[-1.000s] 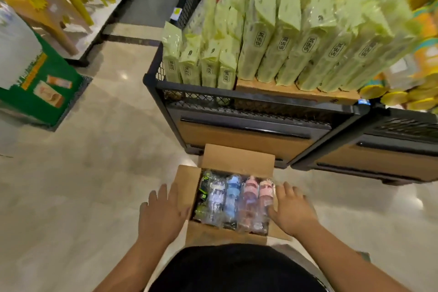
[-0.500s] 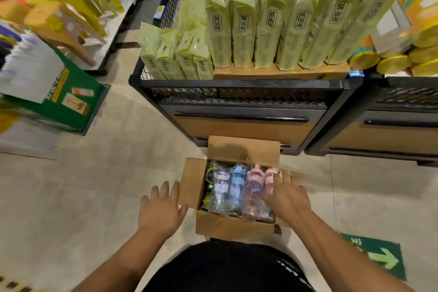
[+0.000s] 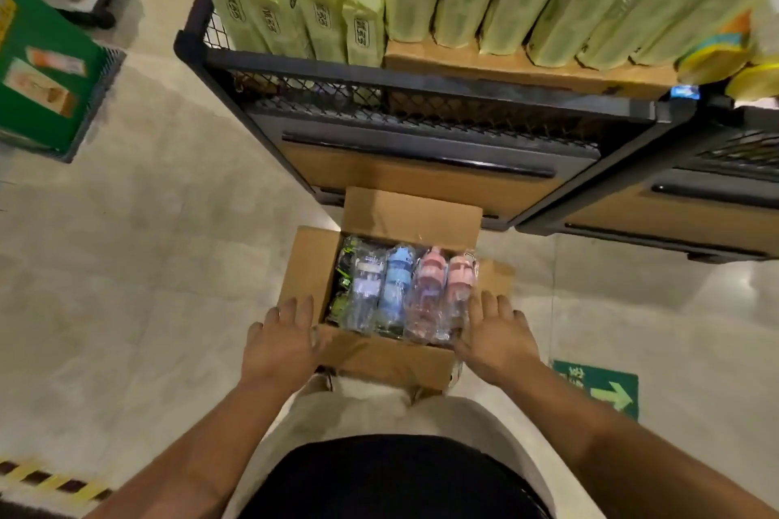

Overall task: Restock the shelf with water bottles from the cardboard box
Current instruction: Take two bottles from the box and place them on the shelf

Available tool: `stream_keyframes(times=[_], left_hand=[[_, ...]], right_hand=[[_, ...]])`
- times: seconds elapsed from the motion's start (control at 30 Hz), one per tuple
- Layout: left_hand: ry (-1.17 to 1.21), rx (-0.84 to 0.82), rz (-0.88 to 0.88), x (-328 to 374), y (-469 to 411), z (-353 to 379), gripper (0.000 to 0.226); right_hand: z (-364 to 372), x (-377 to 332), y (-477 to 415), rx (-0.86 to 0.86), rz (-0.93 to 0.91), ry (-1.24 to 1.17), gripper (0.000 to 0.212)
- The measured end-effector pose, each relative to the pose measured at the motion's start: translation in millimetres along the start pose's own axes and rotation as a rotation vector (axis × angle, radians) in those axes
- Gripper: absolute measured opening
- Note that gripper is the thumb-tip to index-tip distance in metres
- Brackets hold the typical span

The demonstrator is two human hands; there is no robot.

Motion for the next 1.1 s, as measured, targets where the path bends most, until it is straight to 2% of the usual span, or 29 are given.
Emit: stream_keyframes(times=[0.07, 0.17, 0.23, 0.47, 0.53, 0.6, 0.67, 0.77, 0.87, 0.97, 1.03, 1.1], left_hand=[[-0.009, 0.054, 0.052, -11.7, -29.0, 24.3, 0.072], [0.011, 0.067, 0.129, -21.3, -90.5, 66.7, 0.072], [0.031, -0.001, 0.173, -20.9, -137.2, 114.2, 0.080], [0.199, -0.223, 0.190, 24.8, -260.8, 287.4, 0.091], [0.360, -0.285, 0.138, 40.1, -286.7, 326.1, 0.105], [0.708, -0.294, 0.001, 53.1, -303.7, 352.5, 0.121], [1.037, -0.168, -0.149, 62.9, -311.7, 367.1, 0.122], [1.184, -0.113, -0.246, 75.7, -321.9, 368.9, 0.113], [1.232, -0.221, -0.293, 72.8, -333.1, 365.3, 0.095], [1.432, -0.360, -0.285, 45.5, -329.6, 355.3, 0.079], [1.629, -0.446, -0.223, 23.5, -314.3, 341.5, 0.077], [1.773, -0.482, -0.256, 0.5, -294.6, 330.6, 0.081]], right_hand=[[21.9, -12.3, -22.2, 0.016, 0.029, 0.005, 0.075], [60.1, -39.0, -74.8, 0.024, 0.028, 0.029, 0.082], [92.9, -57.0, -122.9, -0.033, 0.018, 0.030, 0.083], [197.6, -91.1, -275.1, 0.050, 0.000, 0.013, 0.079], [216.5, -90.2, -302.8, 0.072, 0.015, 0.029, 0.079], [234.7, -88.1, -318.2, 0.078, 0.006, 0.026, 0.077], [249.5, -84.1, -323.1, 0.119, -0.015, 0.014, 0.075], [260.7, -78.2, -323.1, 0.179, -0.047, 0.043, 0.073], [262.3, -74.5, -324.3, 0.121, -0.052, 0.053, 0.073], [256.9, -77.8, -327.4, 0.077, -0.051, 0.095, 0.076], [251.4, -87.3, -331.8, 0.074, -0.037, 0.122, 0.085], [249.2, -102.6, -340.7, 0.046, -0.013, 0.094, 0.093]])
Point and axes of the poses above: each hand's wrist, its own y-axis away from the middle knuckle, its own z-axis out of the palm, x = y × z, the point moved 4 cm from there along -y, towards the middle knuckle, and after that the axes turned 1 degree about x, right-handed, at the moved point
